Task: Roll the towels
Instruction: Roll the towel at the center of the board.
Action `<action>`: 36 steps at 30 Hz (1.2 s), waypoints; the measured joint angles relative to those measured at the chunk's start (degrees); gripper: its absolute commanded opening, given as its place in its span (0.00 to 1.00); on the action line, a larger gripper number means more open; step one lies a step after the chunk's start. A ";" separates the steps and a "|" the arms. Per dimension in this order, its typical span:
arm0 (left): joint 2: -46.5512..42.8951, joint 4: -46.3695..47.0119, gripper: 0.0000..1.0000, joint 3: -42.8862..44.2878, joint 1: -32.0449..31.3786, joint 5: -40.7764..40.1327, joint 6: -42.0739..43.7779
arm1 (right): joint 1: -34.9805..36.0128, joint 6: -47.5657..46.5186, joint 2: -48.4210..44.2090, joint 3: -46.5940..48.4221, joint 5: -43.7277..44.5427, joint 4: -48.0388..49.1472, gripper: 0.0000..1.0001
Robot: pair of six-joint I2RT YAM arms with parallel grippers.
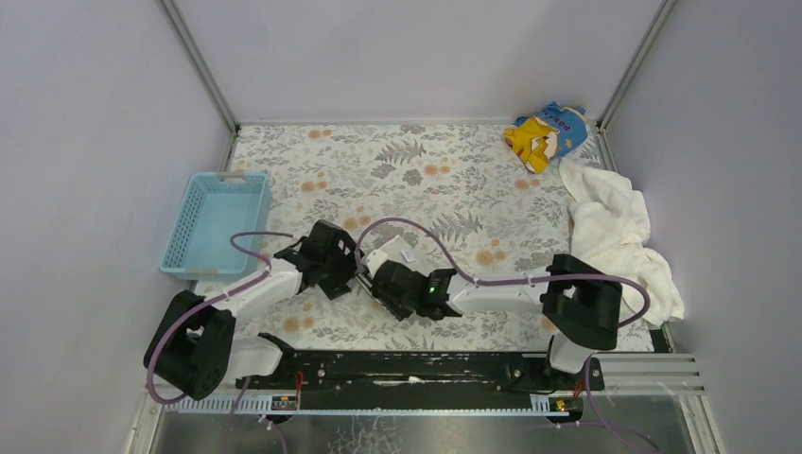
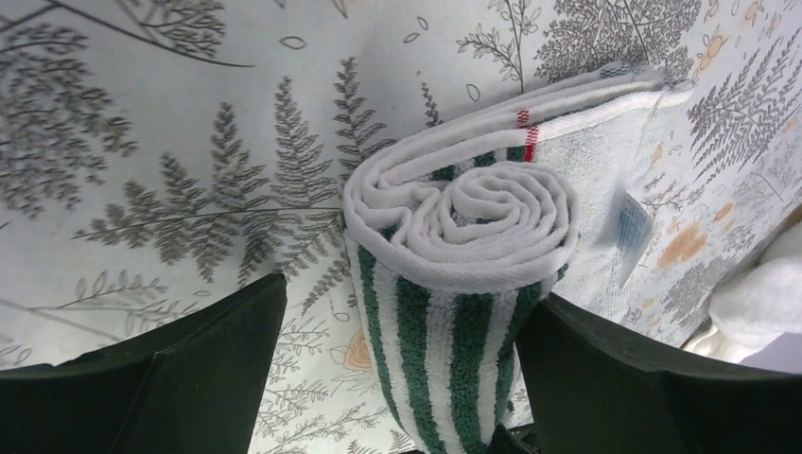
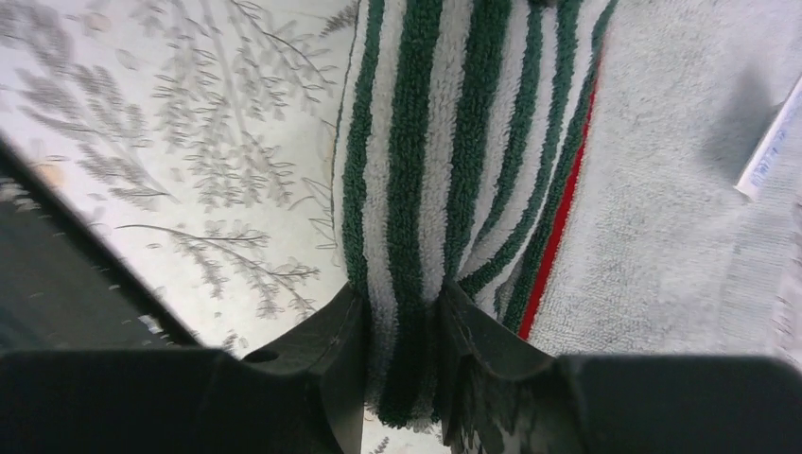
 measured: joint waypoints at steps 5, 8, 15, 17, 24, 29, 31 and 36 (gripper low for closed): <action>-4.31 -3.78 0.96 -0.13 0.79 -1.31 -0.02 | -6.80 1.27 -3.32 -5.81 -15.87 9.18 0.28; -7.82 -5.42 1.00 -0.46 1.07 -2.14 -0.17 | -10.62 3.23 -3.63 -8.44 -24.63 14.43 0.28; -18.01 -7.93 1.00 -1.44 1.11 -3.67 -0.72 | -18.69 11.56 -1.70 -14.27 -43.63 28.33 0.28; -19.12 -7.91 1.00 -1.44 1.11 -3.63 -0.68 | -19.91 14.16 -0.48 -15.50 -47.67 32.33 0.28; -15.63 -6.62 0.96 -2.82 1.14 -1.57 -0.33 | -23.96 23.89 4.92 -19.19 -58.10 46.69 0.28; -11.56 -5.53 0.93 -3.17 1.16 -0.98 -0.35 | -25.44 28.48 7.32 -20.28 -60.83 52.06 0.28; -10.29 -4.61 0.93 -3.19 1.20 -0.87 -0.35 | -25.64 29.53 8.17 -20.26 -61.44 53.07 0.28; -6.43 -2.12 0.87 -2.91 1.27 -0.79 -0.31 | -26.01 31.80 10.01 -20.02 -62.88 55.36 0.30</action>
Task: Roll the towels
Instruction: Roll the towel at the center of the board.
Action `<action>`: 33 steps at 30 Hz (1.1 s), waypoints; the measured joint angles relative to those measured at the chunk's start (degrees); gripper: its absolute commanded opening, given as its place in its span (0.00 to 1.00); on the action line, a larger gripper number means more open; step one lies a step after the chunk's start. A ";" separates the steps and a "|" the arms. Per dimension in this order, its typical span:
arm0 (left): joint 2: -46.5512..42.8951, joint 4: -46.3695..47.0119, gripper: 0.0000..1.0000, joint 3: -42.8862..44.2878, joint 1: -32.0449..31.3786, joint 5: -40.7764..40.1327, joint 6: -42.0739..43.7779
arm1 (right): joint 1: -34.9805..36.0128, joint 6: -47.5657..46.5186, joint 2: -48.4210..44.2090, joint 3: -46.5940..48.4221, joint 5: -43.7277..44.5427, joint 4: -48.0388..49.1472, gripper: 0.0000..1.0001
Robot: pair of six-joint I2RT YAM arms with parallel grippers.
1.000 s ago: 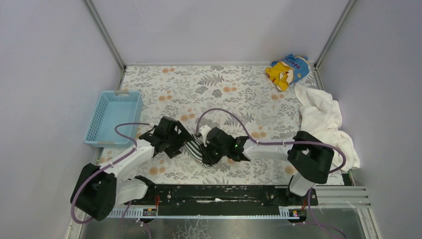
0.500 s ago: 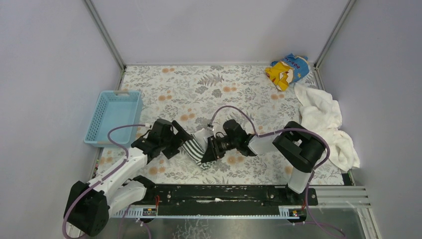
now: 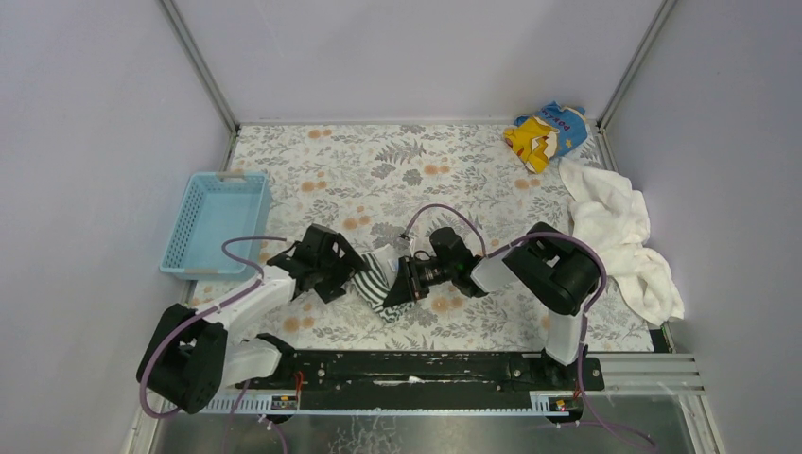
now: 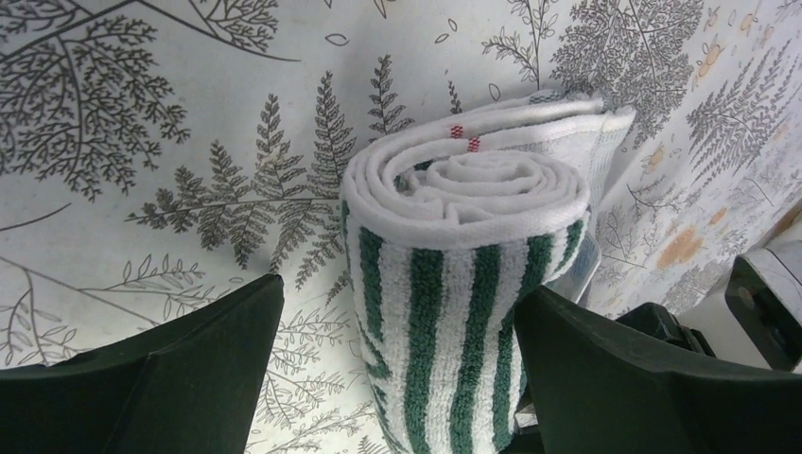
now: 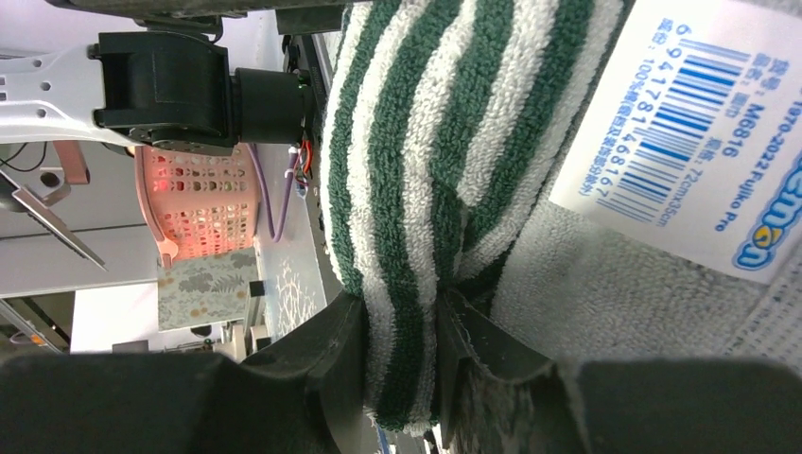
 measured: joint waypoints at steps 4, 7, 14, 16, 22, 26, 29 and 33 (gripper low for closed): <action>3.93 0.55 0.83 1.60 0.00 -0.02 0.11 | -0.09 0.48 0.11 0.13 0.11 -0.26 0.32; 6.16 0.85 0.81 2.69 0.00 0.26 0.04 | -0.09 -0.39 -0.76 0.85 0.83 -3.34 0.40; 8.37 2.86 0.80 3.45 0.00 0.66 -0.24 | 0.44 -7.48 -9.16 2.97 9.70 -21.64 0.67; 8.59 3.28 0.80 3.45 0.00 0.66 -0.28 | 1.27 -10.21 -12.33 4.20 14.64 -28.74 0.72; 8.92 3.52 0.80 3.45 0.00 0.61 -0.44 | 7.41 -16.79 -17.05 10.62 30.88 -44.54 0.82; 9.46 3.45 0.80 3.82 0.00 0.57 -0.39 | 14.80 -20.65 -18.12 15.58 44.94 -53.02 0.85; 10.54 3.45 0.80 4.68 0.00 0.52 -0.33 | 19.91 -23.43 -18.49 18.01 54.86 -56.74 0.88; 11.23 3.48 0.80 5.25 -0.02 0.50 -0.15 | 25.59 -27.36 -18.47 20.24 66.60 -59.80 0.89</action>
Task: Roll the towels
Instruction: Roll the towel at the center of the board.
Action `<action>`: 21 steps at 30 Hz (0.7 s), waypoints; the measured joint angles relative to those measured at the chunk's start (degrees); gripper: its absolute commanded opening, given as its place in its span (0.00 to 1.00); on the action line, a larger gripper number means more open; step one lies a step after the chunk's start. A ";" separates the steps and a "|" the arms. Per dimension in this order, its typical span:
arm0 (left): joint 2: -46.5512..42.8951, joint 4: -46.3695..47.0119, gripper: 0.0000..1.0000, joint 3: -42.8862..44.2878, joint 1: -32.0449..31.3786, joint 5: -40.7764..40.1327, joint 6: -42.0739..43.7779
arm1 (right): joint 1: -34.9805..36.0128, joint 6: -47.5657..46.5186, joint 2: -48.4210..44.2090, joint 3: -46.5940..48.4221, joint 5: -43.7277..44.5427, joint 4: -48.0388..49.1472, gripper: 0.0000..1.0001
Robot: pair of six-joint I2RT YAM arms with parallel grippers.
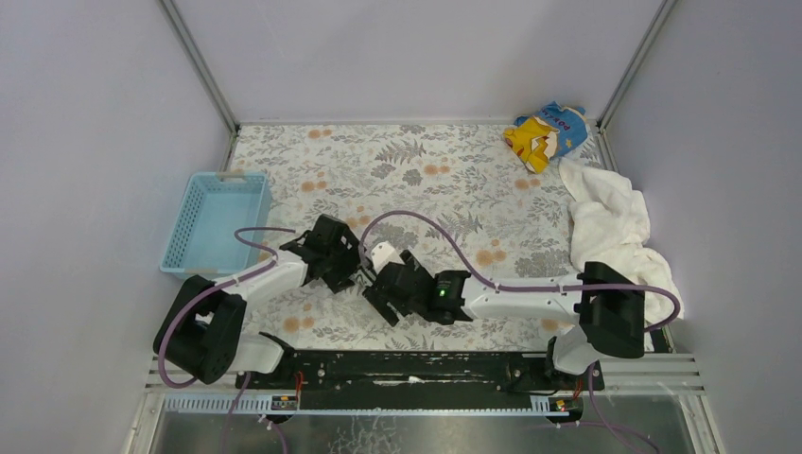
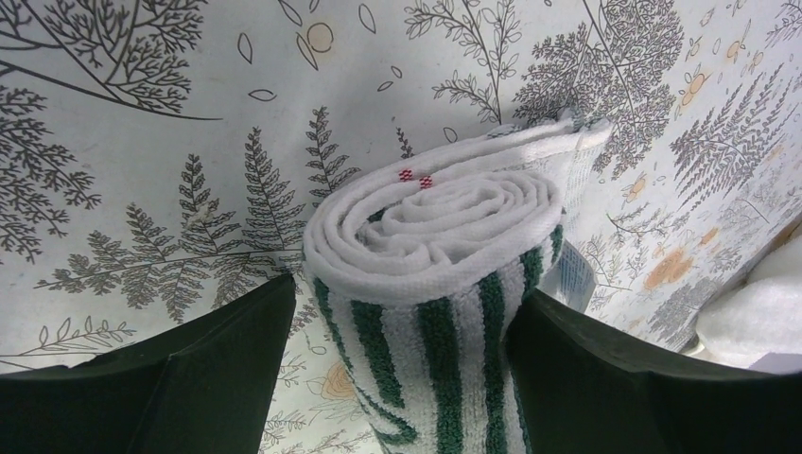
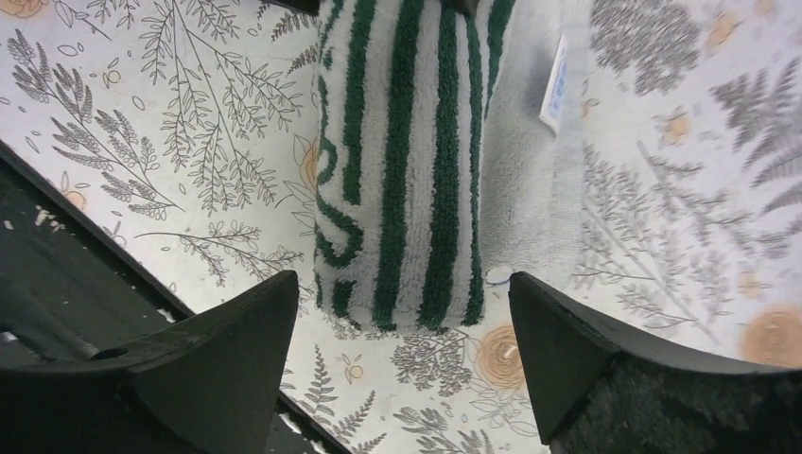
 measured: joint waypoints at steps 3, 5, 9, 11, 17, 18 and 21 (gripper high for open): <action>0.07 -0.02 0.80 0.09 -0.31 -0.35 0.04 | 3.39 -3.13 0.11 1.14 5.92 -0.52 0.89; 0.09 0.00 0.80 0.11 -0.31 -0.39 0.07 | 4.90 -4.92 0.61 1.97 8.28 -0.52 0.89; 0.09 0.00 0.80 0.11 -0.48 -0.57 0.07 | 6.86 -8.07 3.87 4.50 11.39 -0.48 0.89; 0.07 0.00 0.80 0.11 -0.59 -0.70 0.07 | 7.23 -8.87 5.99 5.25 11.96 -0.42 0.88; -0.02 0.02 0.80 0.11 -0.76 -0.96 0.26 | 7.39 -9.92 12.83 5.55 14.27 -1.18 0.80; -0.02 0.02 0.80 0.13 -0.81 -0.98 0.31 | 7.39 -9.94 13.03 5.55 14.53 -1.31 0.78; -0.02 0.07 0.80 0.26 -0.90 -1.01 0.39 | 7.39 -9.88 13.73 5.55 15.67 -1.79 0.66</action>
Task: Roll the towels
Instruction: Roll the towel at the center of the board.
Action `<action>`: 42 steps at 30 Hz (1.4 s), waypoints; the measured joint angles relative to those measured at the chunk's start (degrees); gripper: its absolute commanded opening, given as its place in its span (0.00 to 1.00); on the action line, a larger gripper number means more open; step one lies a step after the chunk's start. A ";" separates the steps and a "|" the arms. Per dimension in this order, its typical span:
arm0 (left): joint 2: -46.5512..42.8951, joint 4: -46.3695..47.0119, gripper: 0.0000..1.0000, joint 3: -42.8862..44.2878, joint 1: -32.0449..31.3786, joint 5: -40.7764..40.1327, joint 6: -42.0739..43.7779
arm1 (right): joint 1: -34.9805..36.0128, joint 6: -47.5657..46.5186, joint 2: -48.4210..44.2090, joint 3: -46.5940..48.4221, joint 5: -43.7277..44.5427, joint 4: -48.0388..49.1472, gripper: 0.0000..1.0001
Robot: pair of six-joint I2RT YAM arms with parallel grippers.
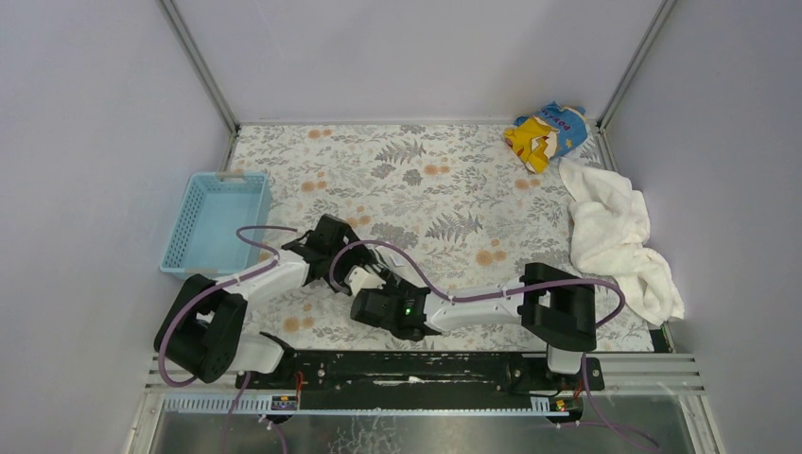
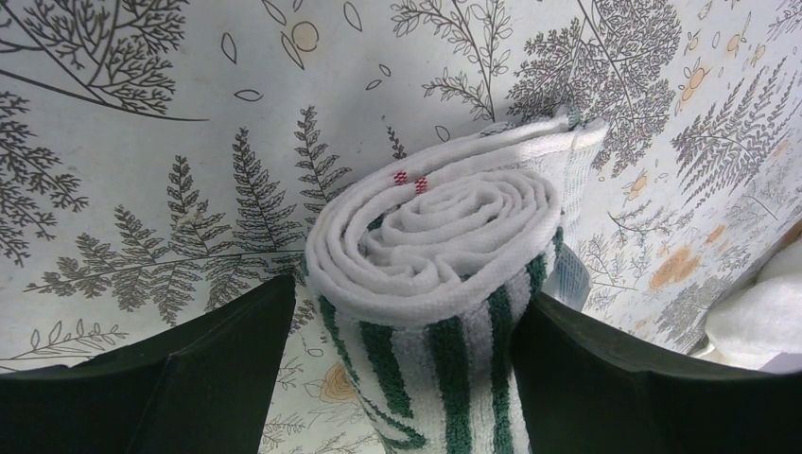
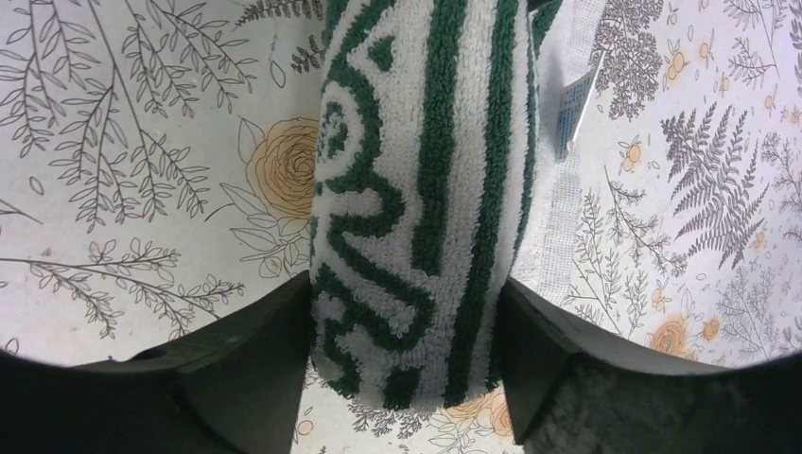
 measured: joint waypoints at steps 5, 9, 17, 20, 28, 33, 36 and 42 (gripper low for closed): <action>0.37 -0.39 0.81 0.68 -0.22 -0.17 0.11 | 0.00 0.59 0.76 0.00 0.37 0.00 0.45; 1.09 -1.55 0.85 1.88 -0.26 -0.26 0.37 | -0.20 1.03 0.79 -0.07 -1.46 0.31 0.30; -3.80 -7.39 0.96 3.13 2.12 -2.40 1.62 | -7.78 3.56 -6.10 -6.95 -17.84 7.74 0.26; -8.44 -9.31 0.98 3.13 4.52 -4.22 2.36 | -11.34 5.29 -7.48 -9.03 -25.70 10.80 0.26; -20.48 -10.45 1.00 -0.07 6.23 -4.35 3.45 | -20.31 12.46 -8.44 -14.91 -45.33 22.47 0.26; -21.92 -8.28 1.00 -4.17 6.01 2.36 3.50 | -24.06 17.00 -8.17 -19.12 -55.10 30.84 0.26; -20.59 -6.25 1.00 -6.99 3.52 5.75 2.56 | -25.38 19.28 -7.06 -20.06 -58.66 34.10 0.26; -19.45 -1.22 0.99 -8.46 -0.39 7.96 -0.31 | -26.29 22.10 -5.29 -20.65 -62.18 37.68 0.26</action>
